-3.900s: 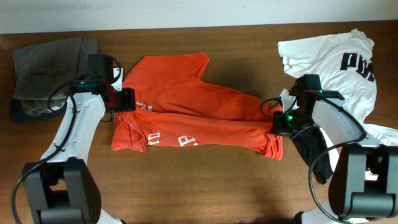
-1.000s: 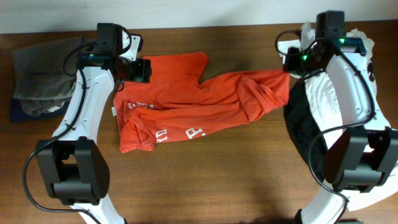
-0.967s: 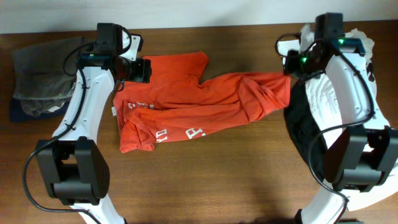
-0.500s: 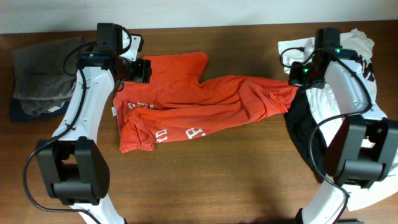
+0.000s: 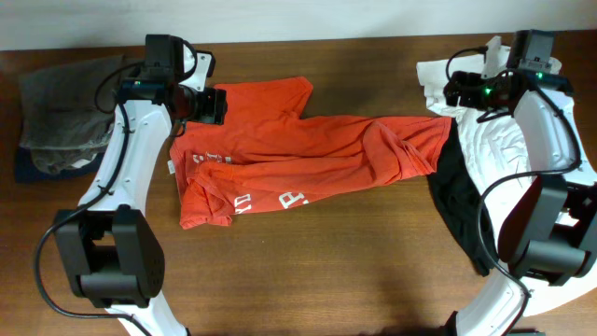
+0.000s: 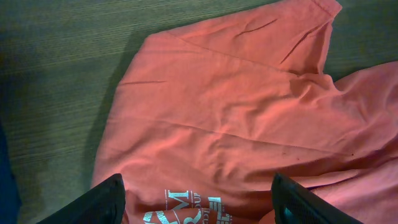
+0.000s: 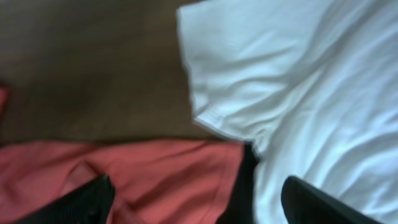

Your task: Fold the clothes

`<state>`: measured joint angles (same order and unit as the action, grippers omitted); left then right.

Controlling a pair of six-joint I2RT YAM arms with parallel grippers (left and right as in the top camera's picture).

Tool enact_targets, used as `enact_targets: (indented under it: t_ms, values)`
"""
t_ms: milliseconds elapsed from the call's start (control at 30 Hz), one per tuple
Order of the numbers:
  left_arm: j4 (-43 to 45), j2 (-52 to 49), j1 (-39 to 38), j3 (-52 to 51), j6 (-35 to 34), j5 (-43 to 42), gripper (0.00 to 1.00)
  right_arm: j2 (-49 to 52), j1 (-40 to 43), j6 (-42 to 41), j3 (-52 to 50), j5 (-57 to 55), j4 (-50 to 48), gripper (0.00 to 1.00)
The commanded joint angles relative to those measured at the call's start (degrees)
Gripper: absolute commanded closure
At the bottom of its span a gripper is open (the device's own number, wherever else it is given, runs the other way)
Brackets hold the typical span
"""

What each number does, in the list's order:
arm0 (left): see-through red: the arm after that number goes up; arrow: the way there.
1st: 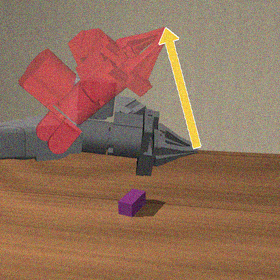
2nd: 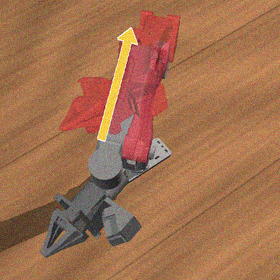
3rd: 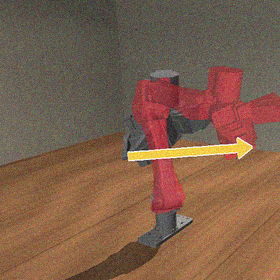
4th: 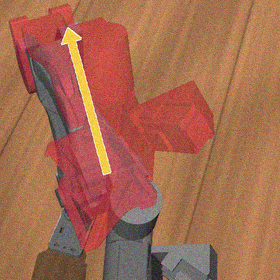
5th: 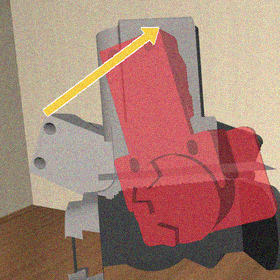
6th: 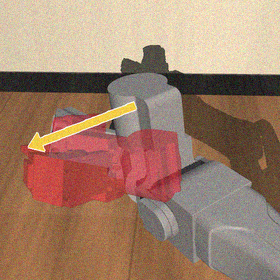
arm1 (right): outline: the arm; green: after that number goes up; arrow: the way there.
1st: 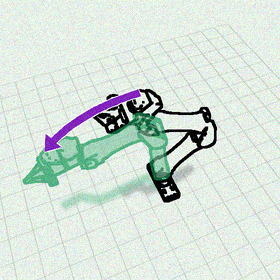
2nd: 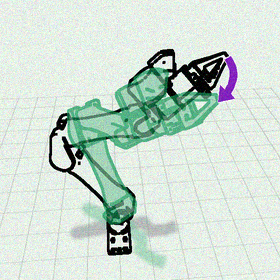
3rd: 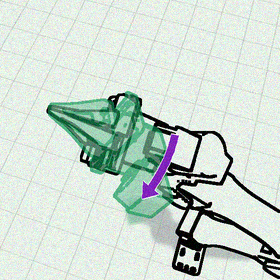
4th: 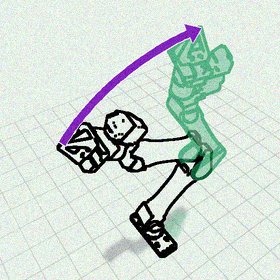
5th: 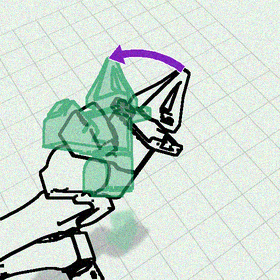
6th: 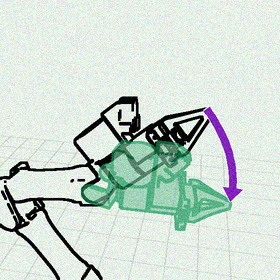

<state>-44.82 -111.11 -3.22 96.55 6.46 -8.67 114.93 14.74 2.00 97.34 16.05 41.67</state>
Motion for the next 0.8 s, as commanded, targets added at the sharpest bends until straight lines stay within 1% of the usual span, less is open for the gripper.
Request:
enact_targets:
  t_ms: [0,100,200,433,567,667,767]
  values:
    - [-0.15,0.57,0.44,0.98,0.90,0.94,0.25,-0.46,-1.73,1.16,4.48,5.88,6.21,0.09]
    - [-1.36,0.57,1.36,2.38,0.37,0.94,0.25,-0.46,-4.98,5.07,5.07,5.73,11.52,0.09]
    - [-3.17,0.57,2.64,4.33,-0.63,0.76,0.25,-0.15,-8.70,6.16,4.39,0.74,13.88,0.11]
    - [-5.01,0.52,4.79,4.81,-2.56,0.76,0.25,4.07,-14.14,6.82,3.17,-0.26,13.03,0.22]
    - [-5.35,0.52,4.96,4.81,-2.54,0.79,0.25,7.80,-14.93,6.86,3.17,-0.28,11.34,0.28]
    - [-5.42,0.52,4.94,4.81,-2.54,0.79,0.25,10.10,-14.91,6.88,3.17,-0.26,9.38,0.30]
    - [-5.44,0.52,4.94,4.81,-2.54,0.79,0.25,11.26,-14.91,7.23,3.17,-0.20,8.70,0.37]
